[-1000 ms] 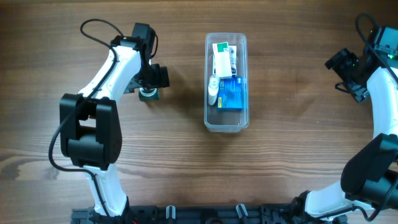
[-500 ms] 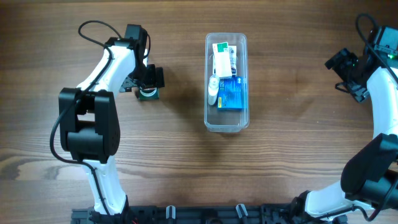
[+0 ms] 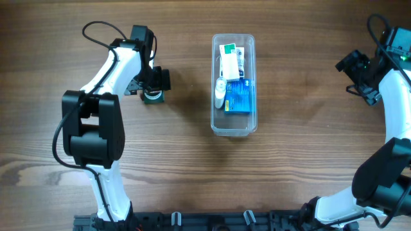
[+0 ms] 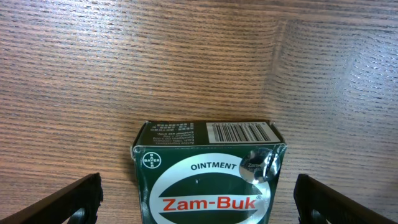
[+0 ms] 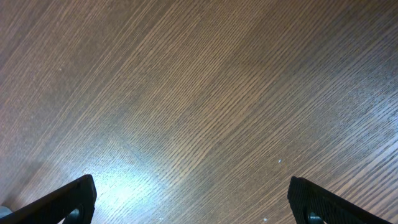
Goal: Pack container
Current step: 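Grasp the green Zam-Buk tin with the left gripper and lift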
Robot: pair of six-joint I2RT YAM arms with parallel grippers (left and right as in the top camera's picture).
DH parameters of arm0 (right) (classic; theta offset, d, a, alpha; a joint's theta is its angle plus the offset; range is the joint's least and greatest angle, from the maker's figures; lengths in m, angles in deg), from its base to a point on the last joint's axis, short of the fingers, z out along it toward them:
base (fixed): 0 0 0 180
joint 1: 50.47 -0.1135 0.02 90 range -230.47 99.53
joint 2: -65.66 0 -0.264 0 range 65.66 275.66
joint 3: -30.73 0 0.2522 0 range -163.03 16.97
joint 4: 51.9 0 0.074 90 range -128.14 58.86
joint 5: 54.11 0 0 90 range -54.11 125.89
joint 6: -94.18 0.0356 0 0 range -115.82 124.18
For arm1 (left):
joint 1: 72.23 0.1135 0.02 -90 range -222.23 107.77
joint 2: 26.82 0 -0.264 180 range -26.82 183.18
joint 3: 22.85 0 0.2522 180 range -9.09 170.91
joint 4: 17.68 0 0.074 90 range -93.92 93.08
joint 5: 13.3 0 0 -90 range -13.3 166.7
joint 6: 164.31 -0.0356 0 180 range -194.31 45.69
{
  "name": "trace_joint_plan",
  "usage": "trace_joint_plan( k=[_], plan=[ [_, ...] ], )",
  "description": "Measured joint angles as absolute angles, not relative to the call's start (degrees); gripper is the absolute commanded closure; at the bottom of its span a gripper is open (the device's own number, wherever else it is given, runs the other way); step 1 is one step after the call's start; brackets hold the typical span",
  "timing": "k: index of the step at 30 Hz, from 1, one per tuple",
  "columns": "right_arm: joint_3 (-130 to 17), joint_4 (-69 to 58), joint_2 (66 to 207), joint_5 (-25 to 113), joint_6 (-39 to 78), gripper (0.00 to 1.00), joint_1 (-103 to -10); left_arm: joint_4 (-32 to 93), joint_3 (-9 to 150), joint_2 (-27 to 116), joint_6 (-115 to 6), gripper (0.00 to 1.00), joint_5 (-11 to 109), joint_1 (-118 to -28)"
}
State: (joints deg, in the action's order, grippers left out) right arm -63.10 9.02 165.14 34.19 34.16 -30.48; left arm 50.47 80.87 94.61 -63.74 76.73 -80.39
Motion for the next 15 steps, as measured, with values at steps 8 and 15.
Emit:
trace_joint_plan(
  k=[8,15],
  plan=[
    [-63.1,9.0,165.1,34.2,34.2,0.00,-30.5,50.4,80.2,95.2,-63.7,0.01,76.7,-80.5],
    [-63.1,9.0,165.1,34.2,34.2,0.00,-30.5,49.3,78.6,95.2,-63.7,0.02,76.7,-80.5]
  ],
)
